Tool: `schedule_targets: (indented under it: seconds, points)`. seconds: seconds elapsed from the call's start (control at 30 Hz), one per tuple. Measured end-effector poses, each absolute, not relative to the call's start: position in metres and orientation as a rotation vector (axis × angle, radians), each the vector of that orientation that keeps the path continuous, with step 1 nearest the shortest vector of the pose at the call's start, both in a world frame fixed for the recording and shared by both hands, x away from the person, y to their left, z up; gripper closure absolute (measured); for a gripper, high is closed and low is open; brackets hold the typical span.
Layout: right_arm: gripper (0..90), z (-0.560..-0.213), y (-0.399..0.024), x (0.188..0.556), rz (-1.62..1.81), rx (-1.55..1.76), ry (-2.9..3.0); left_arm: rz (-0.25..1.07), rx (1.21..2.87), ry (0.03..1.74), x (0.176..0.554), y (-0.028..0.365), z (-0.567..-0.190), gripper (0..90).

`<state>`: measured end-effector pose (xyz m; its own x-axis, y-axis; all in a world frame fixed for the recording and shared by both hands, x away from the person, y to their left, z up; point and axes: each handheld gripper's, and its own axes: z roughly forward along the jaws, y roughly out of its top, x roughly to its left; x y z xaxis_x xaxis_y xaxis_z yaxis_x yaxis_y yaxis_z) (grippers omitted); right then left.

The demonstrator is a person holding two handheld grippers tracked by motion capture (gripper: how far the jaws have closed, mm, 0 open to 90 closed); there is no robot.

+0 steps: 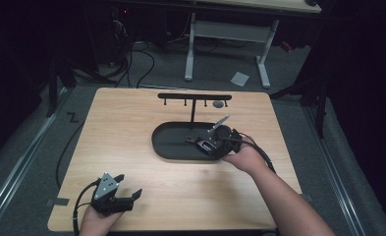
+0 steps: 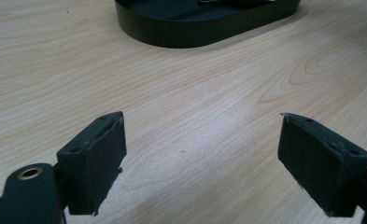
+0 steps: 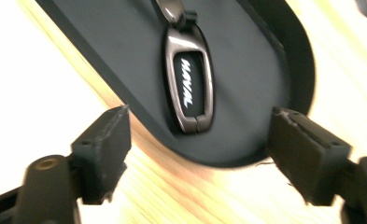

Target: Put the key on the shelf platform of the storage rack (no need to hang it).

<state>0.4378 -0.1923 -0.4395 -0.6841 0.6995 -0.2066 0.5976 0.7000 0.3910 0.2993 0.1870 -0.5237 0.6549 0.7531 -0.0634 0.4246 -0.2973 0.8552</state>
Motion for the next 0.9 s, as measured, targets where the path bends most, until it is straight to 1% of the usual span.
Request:
schedule_targets:
  seconds: [0.07, 0.27, 0.43, 0.53, 0.77, 0.83, 0.9]
  points:
    - [20.7, -0.443, -0.194, 0.430, 0.394, 0.999, 2.540, 0.442, 1.938, 0.922, 0.299, 0.186, -0.524, 16.0]
    - [19.8, -0.455, -0.210, 0.403, 0.480, 0.996, 2.465, 0.440, 1.936, 0.927, 0.300, 0.186, -0.525, 16.0]
    - [18.1, -0.473, -0.228, 0.371, 0.650, 1.025, 2.404, 0.444, 1.940, 0.925, 0.300, 0.186, -0.525, 16.0]
    - [15.6, -0.487, -0.238, 0.351, 0.752, 1.076, 2.362, 0.444, 1.938, 0.924, 0.300, 0.186, -0.524, 16.0]
    - [15.6, -0.517, -0.261, 0.299, 1.053, 1.241, 2.177, 0.435, 1.953, 0.914, 0.300, 0.182, -0.525, 15.9]
    - [15.2, -0.509, -0.267, 0.296, 1.095, 1.237, 2.167, 0.434, 1.961, 0.910, 0.300, 0.180, -0.526, 15.9]
    - [15.5, -0.509, -0.273, 0.296, 1.105, 1.236, 2.095, 0.433, 1.972, 0.913, 0.300, 0.178, -0.527, 16.0]
